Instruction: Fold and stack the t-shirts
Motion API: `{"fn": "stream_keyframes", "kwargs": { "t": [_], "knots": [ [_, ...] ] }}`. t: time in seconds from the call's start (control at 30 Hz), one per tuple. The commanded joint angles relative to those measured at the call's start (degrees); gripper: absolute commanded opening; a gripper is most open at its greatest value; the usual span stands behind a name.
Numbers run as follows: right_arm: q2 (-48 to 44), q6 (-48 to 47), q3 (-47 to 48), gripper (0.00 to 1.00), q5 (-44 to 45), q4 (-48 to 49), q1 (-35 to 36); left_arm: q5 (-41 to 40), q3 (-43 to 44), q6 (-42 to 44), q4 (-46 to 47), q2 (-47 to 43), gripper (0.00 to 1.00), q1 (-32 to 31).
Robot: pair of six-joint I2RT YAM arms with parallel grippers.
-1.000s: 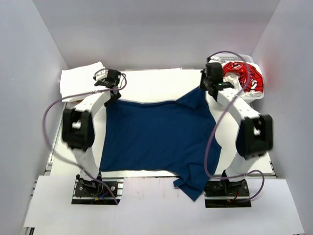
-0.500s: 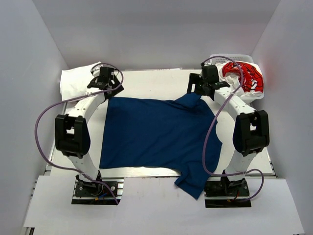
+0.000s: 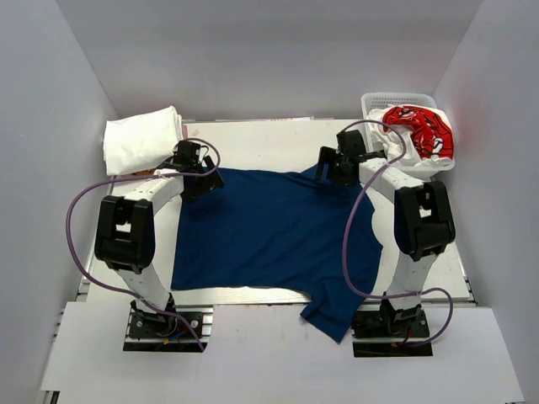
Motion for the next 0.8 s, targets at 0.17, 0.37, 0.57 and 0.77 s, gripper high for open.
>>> {"fn": "stream_keyframes", "kwargs": {
  "t": [0.17, 0.37, 0.57, 0.77],
  "knots": [
    [7.1, 2.8, 5.2, 0.9, -5.1, 2.3, 0.2, -2.7, -2.4, 3.3, 1.0, 0.9, 1.0, 0.5],
    [11.8, 3.8, 9.3, 0.9, -9.1, 6.1, 0.1, -3.4, -4.6, 3.8, 3.1, 2.1, 1.0, 0.5],
    [17.4, 14.3, 16.3, 0.9, -11.9, 17.6, -0.1, -4.1, -3.4, 4.3, 3.1, 4.7, 1.0, 0.5],
    [22.4, 29.1, 24.9, 0.9, -6.3, 28.3, -0.3, -6.2, -2.3, 4.3, 1.4, 4.0, 1.0, 0.5]
  ]
}}
